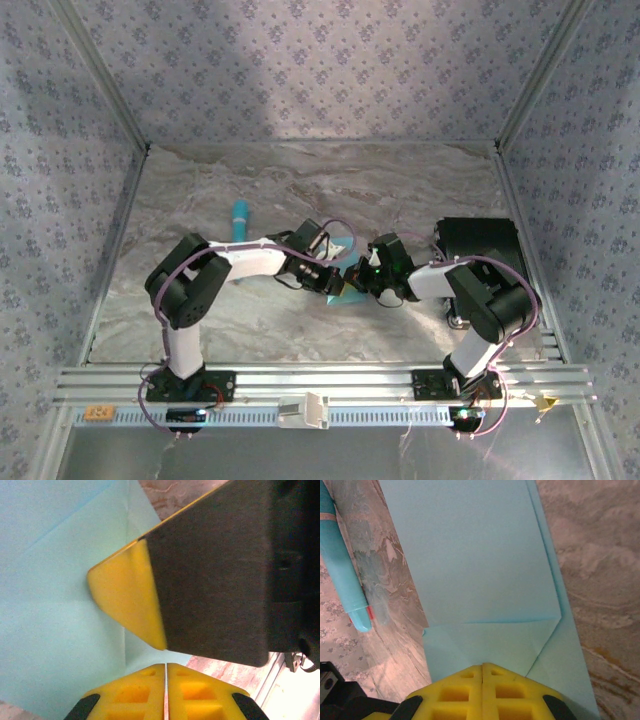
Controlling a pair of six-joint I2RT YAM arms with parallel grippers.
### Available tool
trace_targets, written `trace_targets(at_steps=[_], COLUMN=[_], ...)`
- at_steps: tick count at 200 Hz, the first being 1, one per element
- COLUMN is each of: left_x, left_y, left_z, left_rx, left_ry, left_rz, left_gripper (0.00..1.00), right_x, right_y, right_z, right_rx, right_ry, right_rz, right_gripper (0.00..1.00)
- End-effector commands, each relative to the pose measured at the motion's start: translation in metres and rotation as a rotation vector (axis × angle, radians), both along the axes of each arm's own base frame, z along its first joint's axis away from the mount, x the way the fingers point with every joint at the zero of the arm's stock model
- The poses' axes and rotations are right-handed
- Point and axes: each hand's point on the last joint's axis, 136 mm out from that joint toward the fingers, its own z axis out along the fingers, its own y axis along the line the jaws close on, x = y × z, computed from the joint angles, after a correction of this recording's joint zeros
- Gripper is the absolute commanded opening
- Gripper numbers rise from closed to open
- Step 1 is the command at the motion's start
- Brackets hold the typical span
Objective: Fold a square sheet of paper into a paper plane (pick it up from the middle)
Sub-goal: Fold the triangle a second time at the center of the table.
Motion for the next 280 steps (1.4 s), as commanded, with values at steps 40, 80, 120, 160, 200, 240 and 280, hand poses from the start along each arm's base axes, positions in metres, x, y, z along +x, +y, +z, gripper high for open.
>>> trace_targets(at_steps=[40,80,120,160,200,240,280], left_x=[-0.011,-0.022,-0.039,-0.048,-0.045,-0.021,0.006], left_y=[0.006,0.016,0.023,0.032,0.03,0.01,-0.008], left_z=[-0.016,-0.027,-0.029,-0.025,-0.008,0.038,0.027], left_rx=[0.033,0.059,0.069,0.078,0.056,-0.068,-0.068], left_ry=[0.038,0.058,0.08,0.083,0.039,-0.073,-0.051], left_rz=[-0.008,0.003,-0.006,-0.004,-0.02,0.014,0.055], left_gripper=[0.09,0.09,0.1,0.1,0.09,0.1,0.06], right_x=[-0.016,-0.017,-0.018,-0.018,-0.016,-0.013,-0.013], right_y=[-0.026,-0.028,-0.03,-0.03,-0.028,-0.026,-0.027], right_z=[-0.035,-0.036,-0.037,-0.037,-0.034,-0.027,-0.027], right_rx=[-0.127,-0.131,-0.136,-0.138,-0.128,-0.115,-0.118], right_ry=[0.113,0.117,0.12,0.12,0.115,0.103,0.102], right_rz=[-0.048,-0.05,-0.052,-0.052,-0.048,-0.048,-0.05], right_gripper=[0.02,0.02,0.02,0.02,0.02,0.02,0.02])
